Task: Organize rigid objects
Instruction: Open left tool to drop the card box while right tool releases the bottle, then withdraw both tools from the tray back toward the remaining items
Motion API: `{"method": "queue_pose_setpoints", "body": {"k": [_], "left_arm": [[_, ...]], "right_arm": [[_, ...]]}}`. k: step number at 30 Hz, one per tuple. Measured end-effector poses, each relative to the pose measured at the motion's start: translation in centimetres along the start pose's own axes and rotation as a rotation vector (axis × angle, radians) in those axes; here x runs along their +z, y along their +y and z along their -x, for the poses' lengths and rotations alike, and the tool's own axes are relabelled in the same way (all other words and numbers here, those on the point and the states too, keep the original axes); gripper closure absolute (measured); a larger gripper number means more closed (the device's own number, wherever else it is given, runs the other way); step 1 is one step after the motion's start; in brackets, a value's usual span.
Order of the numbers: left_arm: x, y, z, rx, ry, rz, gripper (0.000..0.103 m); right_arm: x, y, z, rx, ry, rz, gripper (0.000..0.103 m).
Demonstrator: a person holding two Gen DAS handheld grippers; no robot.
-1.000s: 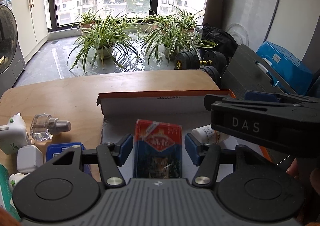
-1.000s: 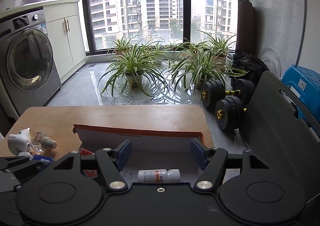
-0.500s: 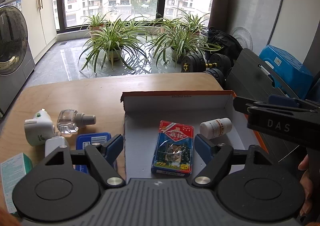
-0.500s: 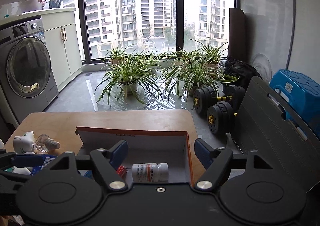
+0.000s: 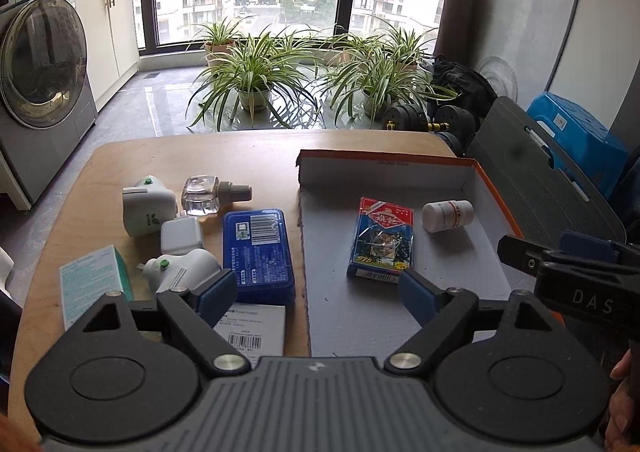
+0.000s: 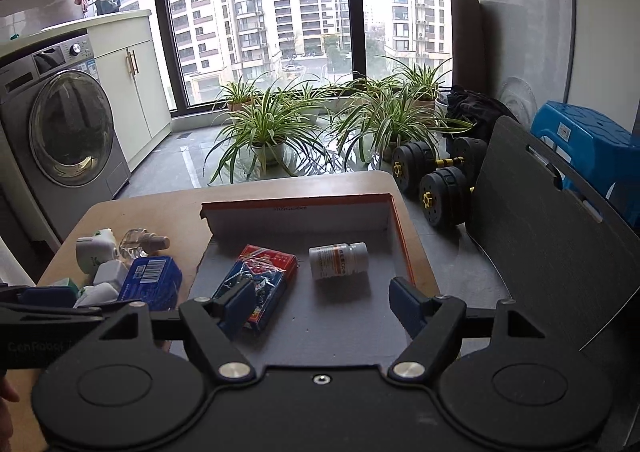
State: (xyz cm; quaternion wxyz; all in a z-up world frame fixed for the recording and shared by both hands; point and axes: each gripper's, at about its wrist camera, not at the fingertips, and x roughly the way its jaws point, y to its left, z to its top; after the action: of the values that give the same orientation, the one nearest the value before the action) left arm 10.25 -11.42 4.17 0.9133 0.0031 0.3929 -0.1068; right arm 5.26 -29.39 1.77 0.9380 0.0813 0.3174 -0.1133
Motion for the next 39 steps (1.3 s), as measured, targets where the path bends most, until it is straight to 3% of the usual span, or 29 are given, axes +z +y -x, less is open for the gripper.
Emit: {"method": "queue_pose_setpoints", "body": {"k": [6, 17, 39], "left_arm": [[-1.0, 1.1, 2.9, 0.029, -0.041, 0.000, 0.005], [-2.9, 3.7, 6.6, 0.083, -0.083, 0.020, 0.003], [-7.3, 9.4, 9.5, 0.148, -0.097, 0.099, 0.001]], "right_arm": [[-0.8, 1.5, 2.2, 0.021, -0.010, 0.003, 0.015], [-2.6, 5.3, 4.4, 0.070, 0.002, 0.051, 0.015], [-5.8, 12.6, 5.5, 0.169, 0.021, 0.156, 0.015]]}}
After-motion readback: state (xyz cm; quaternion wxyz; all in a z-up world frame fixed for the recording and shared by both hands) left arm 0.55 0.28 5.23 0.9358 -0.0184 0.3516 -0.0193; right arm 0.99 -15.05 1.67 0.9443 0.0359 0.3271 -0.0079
